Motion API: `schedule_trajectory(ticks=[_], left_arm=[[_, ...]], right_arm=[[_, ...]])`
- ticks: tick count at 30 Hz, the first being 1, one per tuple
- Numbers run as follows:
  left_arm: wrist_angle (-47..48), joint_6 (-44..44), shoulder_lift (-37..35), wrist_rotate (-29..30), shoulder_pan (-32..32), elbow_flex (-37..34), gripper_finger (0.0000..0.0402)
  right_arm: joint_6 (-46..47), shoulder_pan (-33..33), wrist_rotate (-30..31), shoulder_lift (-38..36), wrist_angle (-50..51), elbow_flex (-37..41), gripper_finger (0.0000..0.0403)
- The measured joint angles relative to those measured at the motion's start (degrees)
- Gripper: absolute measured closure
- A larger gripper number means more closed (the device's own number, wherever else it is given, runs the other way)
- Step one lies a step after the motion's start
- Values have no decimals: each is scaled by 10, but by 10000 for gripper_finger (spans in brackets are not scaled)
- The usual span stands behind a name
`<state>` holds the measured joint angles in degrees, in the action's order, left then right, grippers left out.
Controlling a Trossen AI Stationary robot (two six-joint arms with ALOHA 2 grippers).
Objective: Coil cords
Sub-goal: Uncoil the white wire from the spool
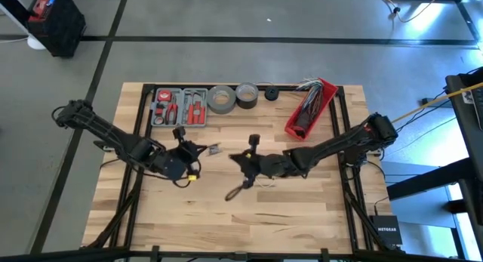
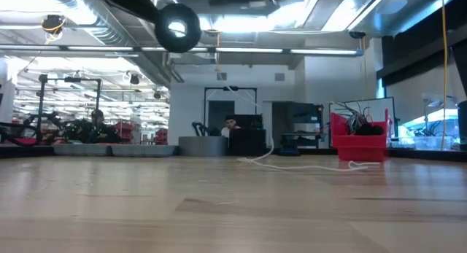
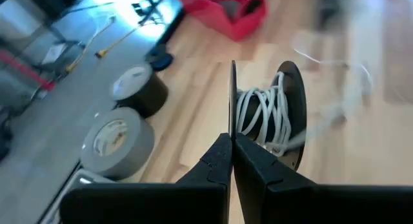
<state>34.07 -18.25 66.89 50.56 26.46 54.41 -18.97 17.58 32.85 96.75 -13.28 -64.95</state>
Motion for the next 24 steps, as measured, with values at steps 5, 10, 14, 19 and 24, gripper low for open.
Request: schedule_trajectory(ticks=[5,10,14,19,24], left_arm=[[-20,-35,2,46,-39,0,396],[-41,-23,11,79,-45,0,396],[-84,20,11,85,-25,0,396],[-110,61,10,84,12,0,396],[-82,62,1,69,33,0,396]], right_arm=[[-9,1,-129,14,-37,-1,398],[-14,-16,-161,30,7,0,391],[-7,-42,-139,37,89,0,391],[33,-65,-31,34,201,0,391],[76,-67,127,9,301,0,390]])
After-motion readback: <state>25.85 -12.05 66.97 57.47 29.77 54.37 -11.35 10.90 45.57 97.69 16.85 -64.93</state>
